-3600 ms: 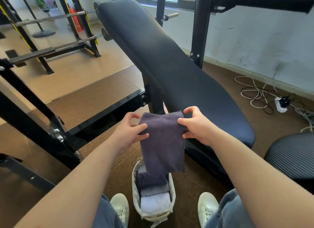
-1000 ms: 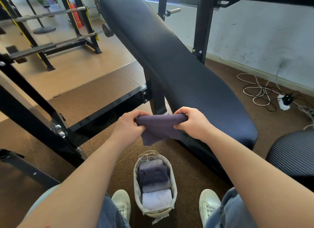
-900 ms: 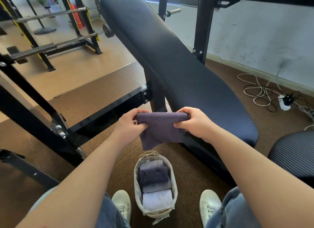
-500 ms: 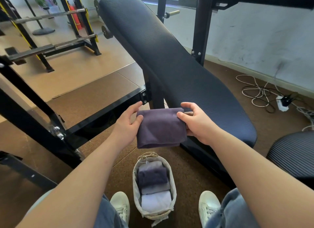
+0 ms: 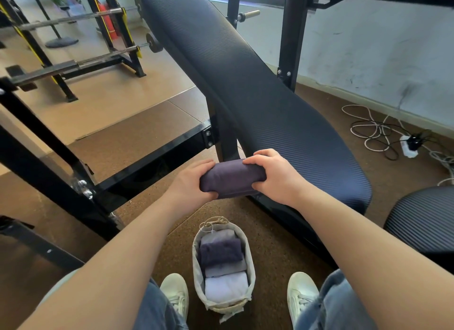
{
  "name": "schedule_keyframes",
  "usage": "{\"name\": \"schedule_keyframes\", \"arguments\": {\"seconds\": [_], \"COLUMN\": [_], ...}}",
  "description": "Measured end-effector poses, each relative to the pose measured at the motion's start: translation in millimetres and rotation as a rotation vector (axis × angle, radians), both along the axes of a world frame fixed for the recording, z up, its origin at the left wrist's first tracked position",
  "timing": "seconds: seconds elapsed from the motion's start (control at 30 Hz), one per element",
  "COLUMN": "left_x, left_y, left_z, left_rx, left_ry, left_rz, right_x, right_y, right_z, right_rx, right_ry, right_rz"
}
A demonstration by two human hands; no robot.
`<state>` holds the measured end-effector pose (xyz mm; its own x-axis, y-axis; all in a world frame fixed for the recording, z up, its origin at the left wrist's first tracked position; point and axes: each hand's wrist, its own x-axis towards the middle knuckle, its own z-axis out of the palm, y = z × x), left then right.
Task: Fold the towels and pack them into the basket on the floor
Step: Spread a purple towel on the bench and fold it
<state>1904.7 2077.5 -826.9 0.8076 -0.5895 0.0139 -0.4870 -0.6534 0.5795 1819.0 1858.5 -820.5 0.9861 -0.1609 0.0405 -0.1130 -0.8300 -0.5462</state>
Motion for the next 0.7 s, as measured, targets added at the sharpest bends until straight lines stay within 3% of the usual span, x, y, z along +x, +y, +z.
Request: {"name": "schedule_keyframes", "arguments": {"seconds": [0.27, 0.43, 0.7], "left_x": [1.4, -0.2, -1.1], "left_y": [2.3, 3.5, 8.3], "left_z": [-7.8, -7.8, -11.4], "left_rx": [-0.023, -0.111, -0.084], "left_ry": [-0.119, 0.030, 0.013], "left_rz": [0.050, -0.018, -0.077], "right_x": [-0.3, -2.2, -5.2], "right_y": [1.6, 3.4, 9.0], "right_z": [-9.4, -9.0, -7.0], "right_rx": [-0.230, -0.208, -0.257], "right_ry": [-0.021, 0.144, 0.186], "right_rz": [0.070, 0.139, 0.192]}}
